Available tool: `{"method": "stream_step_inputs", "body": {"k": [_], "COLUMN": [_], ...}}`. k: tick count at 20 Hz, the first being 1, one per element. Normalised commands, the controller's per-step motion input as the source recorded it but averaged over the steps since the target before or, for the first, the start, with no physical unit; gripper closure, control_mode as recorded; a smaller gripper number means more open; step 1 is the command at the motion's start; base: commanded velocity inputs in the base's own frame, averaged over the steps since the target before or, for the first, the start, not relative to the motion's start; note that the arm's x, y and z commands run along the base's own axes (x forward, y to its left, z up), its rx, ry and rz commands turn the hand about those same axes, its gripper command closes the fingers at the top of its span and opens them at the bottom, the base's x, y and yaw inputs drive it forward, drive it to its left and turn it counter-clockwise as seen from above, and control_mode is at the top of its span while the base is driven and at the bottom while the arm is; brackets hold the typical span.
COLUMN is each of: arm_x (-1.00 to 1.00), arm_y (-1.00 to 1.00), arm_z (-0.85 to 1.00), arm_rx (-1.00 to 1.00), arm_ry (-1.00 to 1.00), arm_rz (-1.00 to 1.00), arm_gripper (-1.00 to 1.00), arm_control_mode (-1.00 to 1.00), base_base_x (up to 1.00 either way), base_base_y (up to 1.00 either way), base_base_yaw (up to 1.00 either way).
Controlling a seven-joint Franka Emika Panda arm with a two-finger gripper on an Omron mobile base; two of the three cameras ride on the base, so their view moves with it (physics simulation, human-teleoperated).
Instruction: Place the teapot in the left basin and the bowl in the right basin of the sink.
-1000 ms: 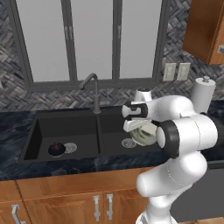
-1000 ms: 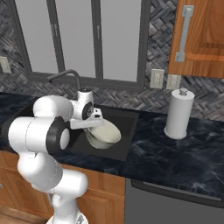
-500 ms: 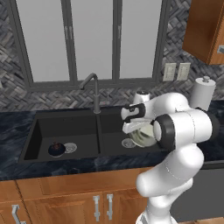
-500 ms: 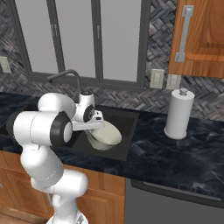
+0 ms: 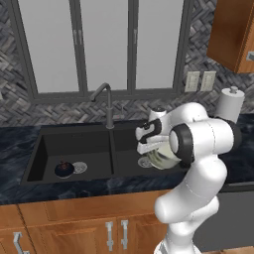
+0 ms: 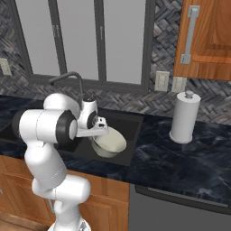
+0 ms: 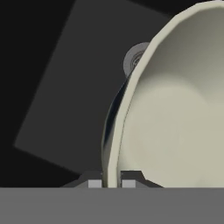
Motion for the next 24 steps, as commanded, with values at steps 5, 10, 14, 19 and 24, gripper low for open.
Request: {"method": "stream_step_inputs", "body": {"k": [5, 10, 14, 19, 24], "arm_x": [0.08, 0.11, 0.15, 0.15, 0.17], "arm_y": [0.01, 0.03, 0.01, 0.03, 0.00], "arm_z": [-0.28, -0.26, -0.24, -0.22, -0.20], "arm_rx": [-0.02, 0.00, 0.00, -0.01, -0.05], "arm_ry": [0.00, 0.00, 0.00, 0.00, 0.00], "arm_rz": [-0.04, -0.02, -0.01, -0.01, -0.02], "arm_gripper": [1.00, 1.00, 1.00, 1.00, 1.00], "arm_control_mode": [-1.00, -1.00, -1.00, -1.00, -1.00], "base_base_x": [0.00, 0.00, 0.00, 0.00, 0.00], "base_base_y": [0.00, 0.00, 0.00, 0.00, 0.00], "base_base_yaw": [0.00, 0.00, 0.00, 0.00, 0.00]}}
